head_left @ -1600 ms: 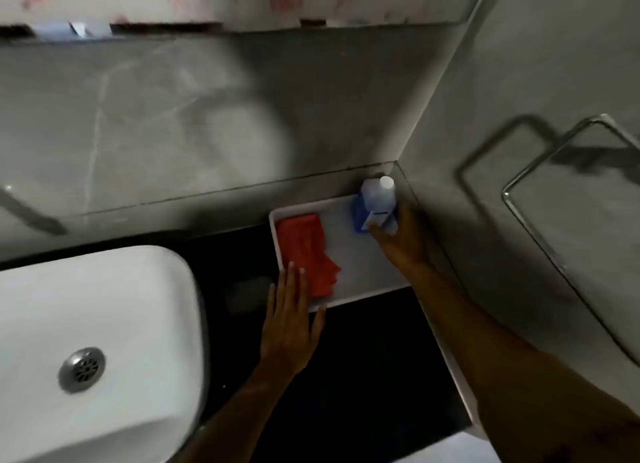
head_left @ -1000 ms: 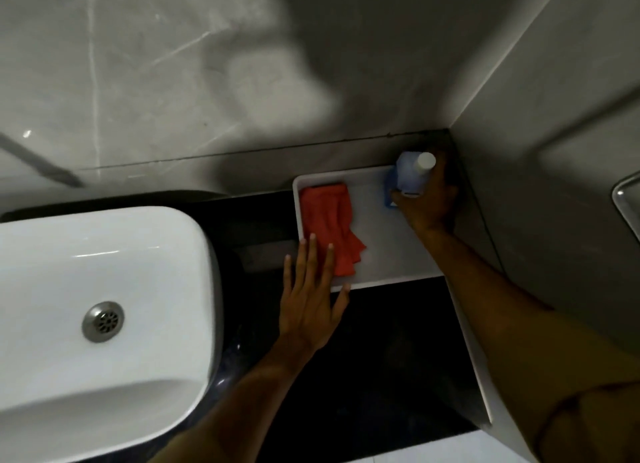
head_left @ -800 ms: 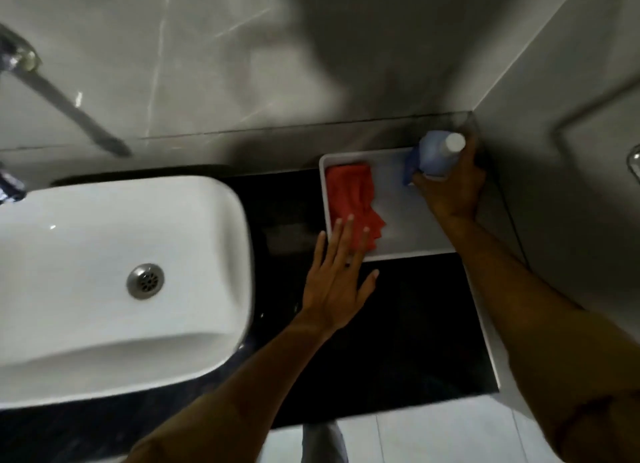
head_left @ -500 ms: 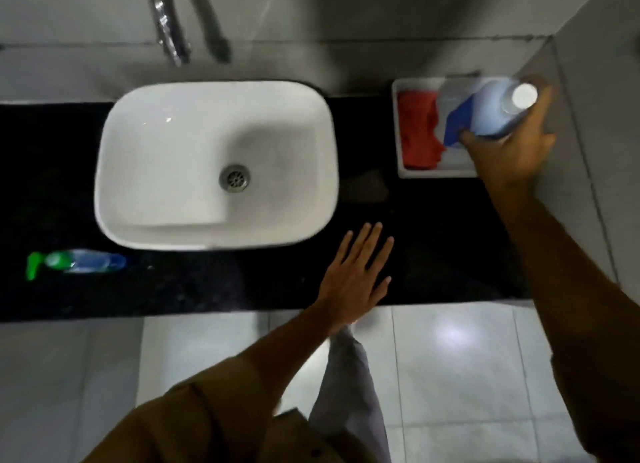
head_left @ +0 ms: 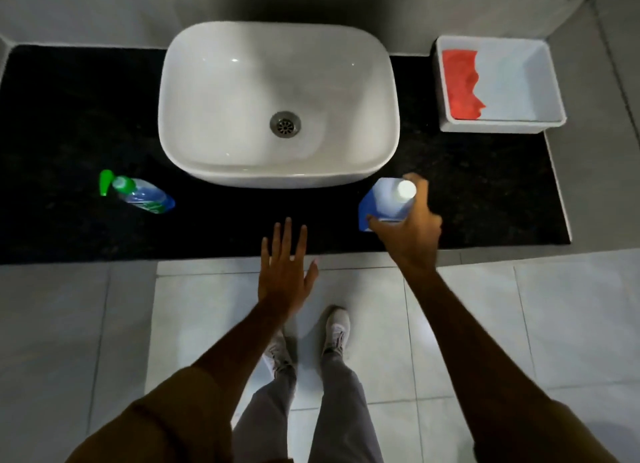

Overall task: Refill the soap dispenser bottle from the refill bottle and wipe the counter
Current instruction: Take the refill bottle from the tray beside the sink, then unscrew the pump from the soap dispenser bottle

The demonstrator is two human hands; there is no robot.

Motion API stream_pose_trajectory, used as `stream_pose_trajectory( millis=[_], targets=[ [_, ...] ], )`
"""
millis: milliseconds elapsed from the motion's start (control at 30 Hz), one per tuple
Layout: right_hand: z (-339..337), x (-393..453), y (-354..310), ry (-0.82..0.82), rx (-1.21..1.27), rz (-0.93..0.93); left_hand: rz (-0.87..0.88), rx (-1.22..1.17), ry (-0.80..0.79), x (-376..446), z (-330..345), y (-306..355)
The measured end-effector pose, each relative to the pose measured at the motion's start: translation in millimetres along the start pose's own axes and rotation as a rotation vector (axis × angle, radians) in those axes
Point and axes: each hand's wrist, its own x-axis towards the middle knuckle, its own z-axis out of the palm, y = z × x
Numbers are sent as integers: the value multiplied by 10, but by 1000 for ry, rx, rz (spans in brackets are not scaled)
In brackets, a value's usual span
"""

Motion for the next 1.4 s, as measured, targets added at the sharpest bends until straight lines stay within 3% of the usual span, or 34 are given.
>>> stream_pose_trajectory(
  millis=[500, 600, 767, 833, 933, 1067, 1133, 1233, 1400],
  targets=[
    [304, -83, 122, 32, 65, -175, 15, -94, 125, 9, 305, 14],
    [337, -156, 218, -17, 183, -113, 39, -128, 114, 8, 256, -3],
    [644, -852, 505, 144, 117, 141, 29, -471, 292, -296, 163, -302],
    [888, -1184, 487, -6, 57, -3, -45, -527, 445, -443, 103, -628],
    [1376, -1328, 31, -356, 143, -173, -170, -656, 594, -521, -131, -1219],
    [2173, -1130, -1103, -545, 218, -336, -373, -766, 781, -385, -518, -1974],
    [2503, -1023, -1598, -606, 234, -380, -418, -863, 751, -288, -702, -2253],
    [2804, -897, -2066, -642, 283, -455, -297, -911, 595, -145, -926, -2523],
    [2910, -795, -2228, -579, 325, -410, -178, -859, 555, 15, -1117, -2599]
  ],
)
